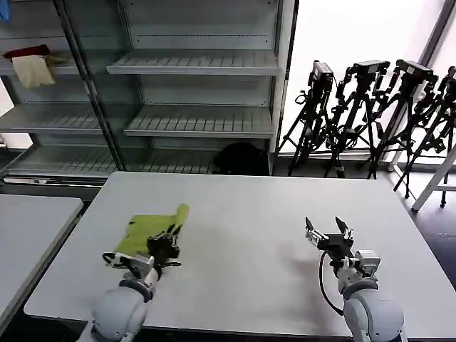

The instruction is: Fold and organize the clothes.

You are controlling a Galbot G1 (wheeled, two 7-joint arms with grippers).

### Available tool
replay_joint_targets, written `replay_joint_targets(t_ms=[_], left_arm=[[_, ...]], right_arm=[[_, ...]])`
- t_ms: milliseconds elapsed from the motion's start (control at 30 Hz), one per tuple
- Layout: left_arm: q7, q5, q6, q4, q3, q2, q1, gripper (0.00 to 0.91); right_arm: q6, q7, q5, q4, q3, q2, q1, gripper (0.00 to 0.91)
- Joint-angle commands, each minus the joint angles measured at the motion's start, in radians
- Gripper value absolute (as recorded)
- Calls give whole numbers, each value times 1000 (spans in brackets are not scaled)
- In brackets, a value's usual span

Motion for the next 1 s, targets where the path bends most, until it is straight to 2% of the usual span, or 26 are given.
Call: replay_joint_targets(t_ms=[33, 133, 333, 467, 567, 633, 667, 833, 1000], left_arm=[[-112, -59, 68, 41, 213, -101, -72, 907], [-113, -121, 72, 19, 214, -89, -89, 907], [-112, -188, 77, -42, 184, 50, -94, 907], [-97, -220, 76, -86, 82, 132, -43, 907], [-89, -239, 64, -107, -20, 164, -12, 907], [-88, -248, 51, -108, -73, 171, 2, 907], [-83, -258, 46, -105, -121, 170, 11, 907], [-68, -310, 30, -99, -285, 144, 31, 907], [-71, -310, 29, -104, -306, 104, 55, 907]], right_arm=[[-86, -5, 8, 47, -11, -3, 2, 907], [-94, 2, 37, 62, -27, -3, 3, 907], [-97, 12, 74, 56, -93, 12, 7, 907], [-99, 58, 175, 41, -183, 29, 8, 907], [-99, 100, 250, 26, -250, 38, 18, 907], [-99, 186, 428, 9, -340, 25, 45, 907], [-99, 207, 473, 2, -366, 31, 53, 907], [-100, 246, 512, -50, -457, 119, 67, 907], [-101, 246, 477, -146, -493, 186, 86, 907]])
